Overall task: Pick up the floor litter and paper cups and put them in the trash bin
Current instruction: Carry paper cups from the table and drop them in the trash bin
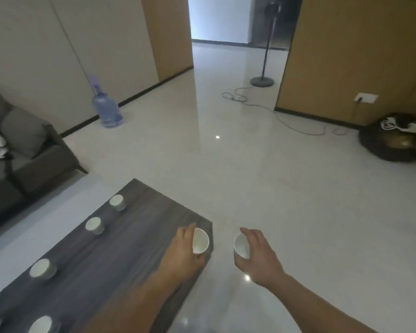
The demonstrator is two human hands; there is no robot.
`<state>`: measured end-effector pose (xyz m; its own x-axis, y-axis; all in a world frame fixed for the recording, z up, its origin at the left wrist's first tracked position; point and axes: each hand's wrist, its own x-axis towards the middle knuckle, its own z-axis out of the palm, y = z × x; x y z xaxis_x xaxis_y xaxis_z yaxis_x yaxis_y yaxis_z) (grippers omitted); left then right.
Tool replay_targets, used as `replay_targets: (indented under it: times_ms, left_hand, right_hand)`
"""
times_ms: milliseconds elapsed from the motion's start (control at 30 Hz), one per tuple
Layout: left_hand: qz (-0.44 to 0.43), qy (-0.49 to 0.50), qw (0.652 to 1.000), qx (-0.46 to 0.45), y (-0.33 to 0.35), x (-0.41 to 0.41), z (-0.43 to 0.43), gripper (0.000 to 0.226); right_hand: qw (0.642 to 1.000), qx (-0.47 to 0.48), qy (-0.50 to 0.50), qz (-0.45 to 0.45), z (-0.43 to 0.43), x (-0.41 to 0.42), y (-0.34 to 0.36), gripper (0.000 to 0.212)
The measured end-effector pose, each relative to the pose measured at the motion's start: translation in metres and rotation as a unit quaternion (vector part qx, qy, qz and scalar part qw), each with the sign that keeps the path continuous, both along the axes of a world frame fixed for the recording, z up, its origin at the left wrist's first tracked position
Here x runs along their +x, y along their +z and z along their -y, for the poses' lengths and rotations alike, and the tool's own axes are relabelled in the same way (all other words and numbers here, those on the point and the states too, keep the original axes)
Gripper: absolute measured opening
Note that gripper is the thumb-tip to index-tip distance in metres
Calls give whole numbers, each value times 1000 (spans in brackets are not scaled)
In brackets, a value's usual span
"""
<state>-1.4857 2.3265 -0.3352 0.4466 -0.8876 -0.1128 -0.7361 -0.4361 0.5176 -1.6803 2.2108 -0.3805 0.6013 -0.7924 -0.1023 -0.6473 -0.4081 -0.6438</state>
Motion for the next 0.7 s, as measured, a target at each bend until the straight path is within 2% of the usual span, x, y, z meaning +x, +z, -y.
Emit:
replay_targets:
  times_ms: [300, 700]
  left_hand:
    - [-5, -159, 987, -23, 7, -160, 187, 83]
    - [-10, -350, 936, -38, 1, -307, 417, 83]
  right_hand:
    - [983, -25, -183, 2, 115, -181, 22, 74]
    - [927, -26, -374, 15, 259, -309, 22, 76]
